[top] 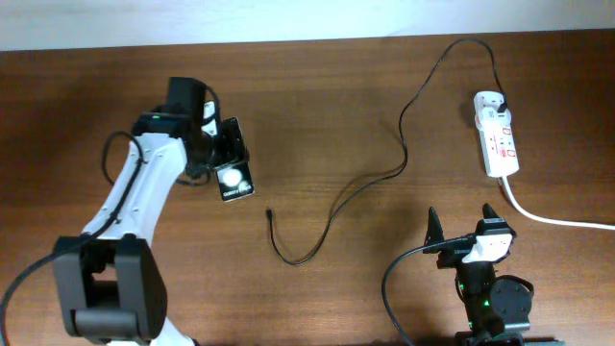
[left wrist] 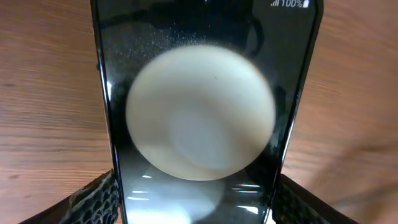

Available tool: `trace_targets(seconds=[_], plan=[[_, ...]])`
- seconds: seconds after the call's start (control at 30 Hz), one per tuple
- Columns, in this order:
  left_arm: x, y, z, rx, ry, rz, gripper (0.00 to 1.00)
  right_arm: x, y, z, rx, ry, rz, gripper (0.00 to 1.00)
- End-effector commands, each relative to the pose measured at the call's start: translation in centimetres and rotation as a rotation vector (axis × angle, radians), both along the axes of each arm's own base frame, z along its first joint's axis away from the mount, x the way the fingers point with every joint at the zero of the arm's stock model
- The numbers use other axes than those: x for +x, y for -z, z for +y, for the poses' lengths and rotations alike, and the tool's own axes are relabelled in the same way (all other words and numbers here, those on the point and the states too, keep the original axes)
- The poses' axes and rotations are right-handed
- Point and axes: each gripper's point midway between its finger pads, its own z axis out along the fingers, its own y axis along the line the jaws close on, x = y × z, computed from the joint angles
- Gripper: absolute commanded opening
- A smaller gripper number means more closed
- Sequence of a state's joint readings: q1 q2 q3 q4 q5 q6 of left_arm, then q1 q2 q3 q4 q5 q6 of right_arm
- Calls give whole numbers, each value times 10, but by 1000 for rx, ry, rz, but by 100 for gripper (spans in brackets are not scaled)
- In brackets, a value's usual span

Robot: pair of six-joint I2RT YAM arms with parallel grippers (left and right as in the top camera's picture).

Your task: Plug charger to phone and switch on socket

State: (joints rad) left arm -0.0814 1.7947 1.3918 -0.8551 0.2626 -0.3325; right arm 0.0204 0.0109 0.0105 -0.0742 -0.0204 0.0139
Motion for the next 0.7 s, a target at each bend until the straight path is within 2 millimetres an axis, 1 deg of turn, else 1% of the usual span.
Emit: trace_targets(seconds=[0.0, 0.1, 0.23, 0.43, 0.53, 0.63, 0.67], plan=[[-5, -26, -34, -235, 137, -45, 70, 0, 2, 3, -6, -16, 2, 98], [-7, -26, -41, -243, 162, -45, 69, 0, 2, 3, -6, -16, 2, 99], [-9, -20, -46, -269, 174, -49, 70, 0, 2, 3, -6, -16, 2, 99], [-18, -15, -66, -457, 236, -76, 71, 0, 2, 3, -6, -16, 2, 99], [-17, -7, -70, -482, 252, -109, 71, 0, 2, 3, -6, -16, 2, 99], [-16, -10, -75, -524, 276, -138, 71, 0, 2, 3, -6, -16, 2, 98], [-15, -11, -76, -532, 268, -136, 70, 0, 2, 3, -6, -16, 2, 99]])
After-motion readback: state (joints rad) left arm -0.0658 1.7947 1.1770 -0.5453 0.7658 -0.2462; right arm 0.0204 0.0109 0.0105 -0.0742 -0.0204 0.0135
